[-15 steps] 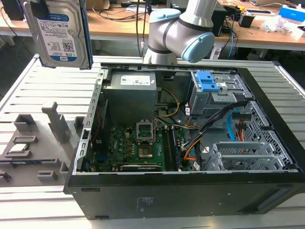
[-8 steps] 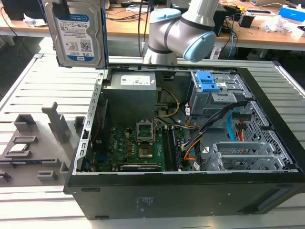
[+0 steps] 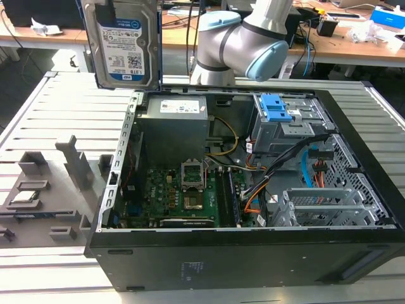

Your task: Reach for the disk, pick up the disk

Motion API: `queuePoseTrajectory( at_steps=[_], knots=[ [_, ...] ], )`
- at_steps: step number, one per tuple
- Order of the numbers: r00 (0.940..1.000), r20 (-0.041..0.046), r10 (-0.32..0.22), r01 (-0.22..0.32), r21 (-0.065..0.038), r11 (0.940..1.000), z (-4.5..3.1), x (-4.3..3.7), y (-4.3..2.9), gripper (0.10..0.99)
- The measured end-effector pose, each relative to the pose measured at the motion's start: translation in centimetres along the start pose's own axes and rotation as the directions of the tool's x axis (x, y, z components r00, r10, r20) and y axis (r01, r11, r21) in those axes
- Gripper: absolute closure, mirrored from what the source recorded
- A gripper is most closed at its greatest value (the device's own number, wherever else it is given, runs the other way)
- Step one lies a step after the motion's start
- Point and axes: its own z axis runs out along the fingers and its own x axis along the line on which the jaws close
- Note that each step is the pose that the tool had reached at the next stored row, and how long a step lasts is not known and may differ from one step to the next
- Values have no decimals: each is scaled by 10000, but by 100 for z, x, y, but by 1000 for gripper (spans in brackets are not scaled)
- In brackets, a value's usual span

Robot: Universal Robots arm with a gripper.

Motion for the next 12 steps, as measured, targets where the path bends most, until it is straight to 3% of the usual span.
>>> queuePoseTrajectory(
  at_steps=[3,10,12],
  knots=[
    [10000,1,1,-1,1,10000,-6,-18,-119,718],
    [10000,0,1,-1,0,10000,-16,-45,-302,718],
    [10000,0,-1,1,0,10000,-21,-59,-398,718]
  ],
)
